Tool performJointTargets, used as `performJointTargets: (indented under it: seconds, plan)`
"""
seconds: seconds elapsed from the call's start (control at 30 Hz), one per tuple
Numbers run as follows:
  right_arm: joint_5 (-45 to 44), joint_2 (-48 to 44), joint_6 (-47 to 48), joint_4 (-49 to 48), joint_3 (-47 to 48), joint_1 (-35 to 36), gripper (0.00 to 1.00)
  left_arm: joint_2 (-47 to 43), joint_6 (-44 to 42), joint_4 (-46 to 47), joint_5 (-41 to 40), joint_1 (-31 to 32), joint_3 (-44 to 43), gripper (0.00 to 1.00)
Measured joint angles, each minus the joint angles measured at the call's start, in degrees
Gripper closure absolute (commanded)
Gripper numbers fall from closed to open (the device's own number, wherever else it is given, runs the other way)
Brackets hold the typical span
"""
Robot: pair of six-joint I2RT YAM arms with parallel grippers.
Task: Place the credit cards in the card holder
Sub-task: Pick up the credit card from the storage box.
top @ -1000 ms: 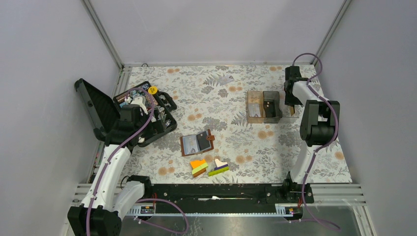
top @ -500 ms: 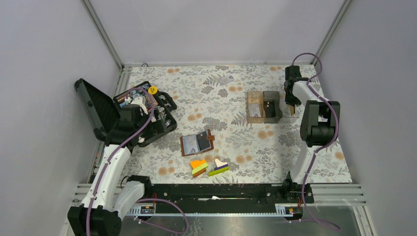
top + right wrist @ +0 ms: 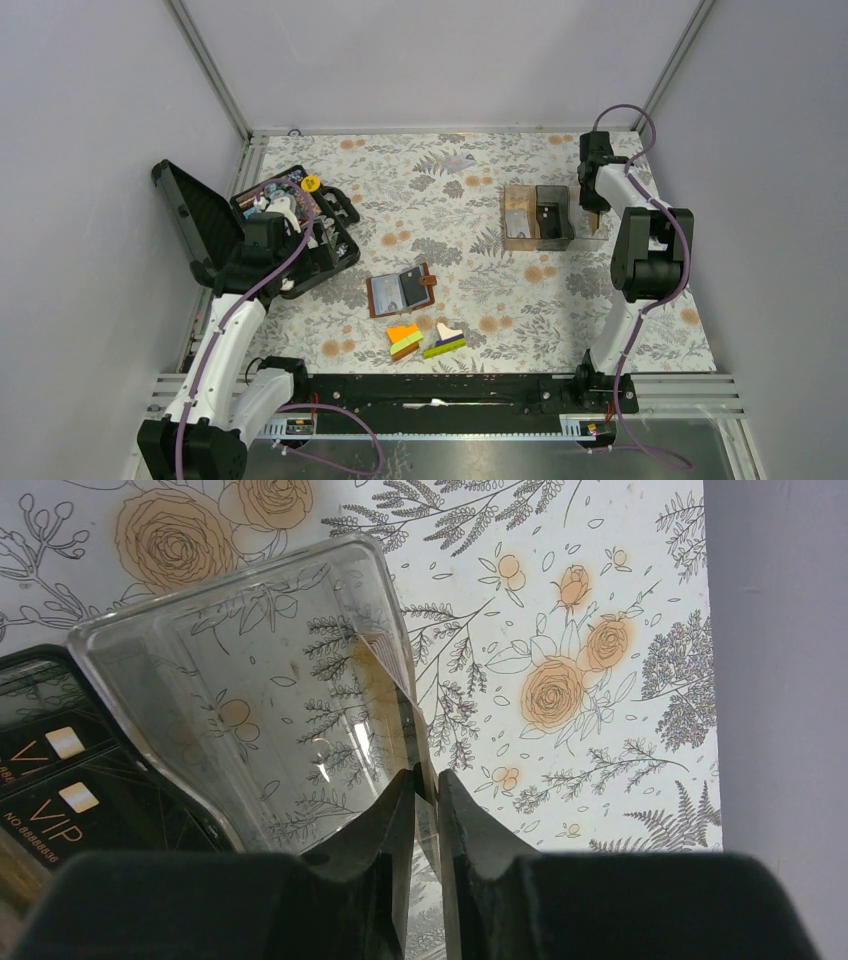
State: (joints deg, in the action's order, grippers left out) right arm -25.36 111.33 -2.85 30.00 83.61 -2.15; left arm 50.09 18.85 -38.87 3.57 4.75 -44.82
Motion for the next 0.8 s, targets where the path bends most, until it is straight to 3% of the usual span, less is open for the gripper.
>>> performJointTargets:
  seconds: [0.33,0.8]
  plan:
    - [0.0,-0.7,0.0,0.26,0.0,0.57,0.84,0.0,0.0,-0.02,0.33,0.0,0.0,0.01]
    - [-0.5,-0.7,-0.22,1.05,0.0,0.66,1.0,0.02,0.0,-0.02,0.66,0.0,0.0,0.01]
